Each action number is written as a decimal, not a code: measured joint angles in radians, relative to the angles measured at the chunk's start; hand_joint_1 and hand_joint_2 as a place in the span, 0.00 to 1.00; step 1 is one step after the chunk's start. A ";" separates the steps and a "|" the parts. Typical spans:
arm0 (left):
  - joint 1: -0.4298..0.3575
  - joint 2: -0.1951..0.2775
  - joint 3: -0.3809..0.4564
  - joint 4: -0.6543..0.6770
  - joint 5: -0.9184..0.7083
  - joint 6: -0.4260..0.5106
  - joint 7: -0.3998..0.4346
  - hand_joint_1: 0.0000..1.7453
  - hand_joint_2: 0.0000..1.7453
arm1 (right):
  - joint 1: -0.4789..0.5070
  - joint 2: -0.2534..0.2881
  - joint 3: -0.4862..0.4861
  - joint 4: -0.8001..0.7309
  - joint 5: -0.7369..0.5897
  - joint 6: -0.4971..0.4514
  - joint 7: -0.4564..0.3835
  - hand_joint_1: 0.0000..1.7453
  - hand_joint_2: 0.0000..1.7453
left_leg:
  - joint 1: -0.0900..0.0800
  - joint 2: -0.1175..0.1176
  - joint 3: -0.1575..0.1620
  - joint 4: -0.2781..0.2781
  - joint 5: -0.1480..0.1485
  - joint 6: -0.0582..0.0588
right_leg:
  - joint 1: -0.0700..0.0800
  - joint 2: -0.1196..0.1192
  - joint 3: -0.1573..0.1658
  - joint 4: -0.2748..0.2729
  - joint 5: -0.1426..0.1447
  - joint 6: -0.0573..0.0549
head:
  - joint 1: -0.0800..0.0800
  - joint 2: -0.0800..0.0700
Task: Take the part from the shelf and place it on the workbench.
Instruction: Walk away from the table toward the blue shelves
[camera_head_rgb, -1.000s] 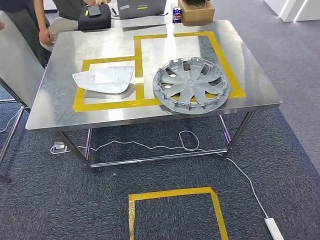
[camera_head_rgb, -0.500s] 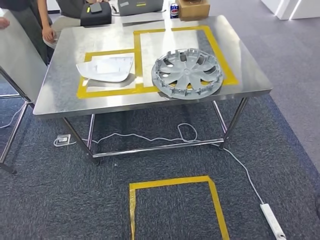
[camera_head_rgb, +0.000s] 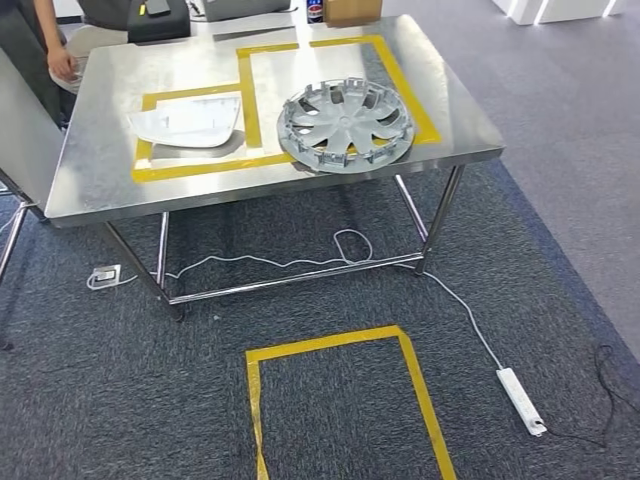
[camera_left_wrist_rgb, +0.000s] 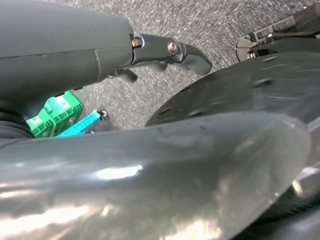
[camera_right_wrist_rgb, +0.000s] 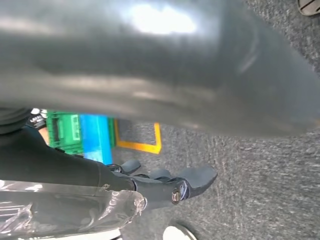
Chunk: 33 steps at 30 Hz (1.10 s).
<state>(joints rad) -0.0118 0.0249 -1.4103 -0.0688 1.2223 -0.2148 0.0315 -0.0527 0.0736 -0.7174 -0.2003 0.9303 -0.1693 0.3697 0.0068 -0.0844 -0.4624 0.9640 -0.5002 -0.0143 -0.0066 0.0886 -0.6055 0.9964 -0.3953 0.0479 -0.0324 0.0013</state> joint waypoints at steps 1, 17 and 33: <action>-0.003 -0.001 0.000 0.000 -0.002 0.000 0.002 0.00 0.00 | 0.002 -0.001 0.000 0.000 0.011 0.002 0.000 0.00 0.00 | 0.001 0.012 -0.002 -0.005 -0.003 0.007 | -0.002 0.009 -0.007 0.001 0.007 0.006 | 0.000 0.000; -0.001 0.009 0.000 -0.002 0.010 -0.005 -0.011 0.00 0.00 | 0.008 -0.003 -0.013 0.000 -0.012 0.005 -0.009 0.00 0.00 | -0.017 0.182 -0.032 0.011 0.017 0.002 | 0.004 -0.120 0.058 0.012 -0.058 -0.016 | 0.013 0.000; 0.011 0.015 0.000 -0.002 0.010 -0.019 -0.025 0.00 0.00 | 0.012 0.000 -0.083 0.000 -0.058 -0.006 -0.018 0.00 0.00 | 0.007 0.043 -0.061 0.021 0.030 0.011 | -0.010 0.026 -0.006 0.026 -0.026 0.012 | 0.012 0.000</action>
<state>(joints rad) -0.0007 0.0402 -1.4099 -0.0710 1.2325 -0.2337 0.0061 -0.0412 0.0732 -0.8001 -0.1999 0.8720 -0.1748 0.3514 0.0141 -0.0417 -0.5237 0.9849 -0.4705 -0.0034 -0.0163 0.1144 -0.6114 1.0221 -0.4210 0.0602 -0.0202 0.0015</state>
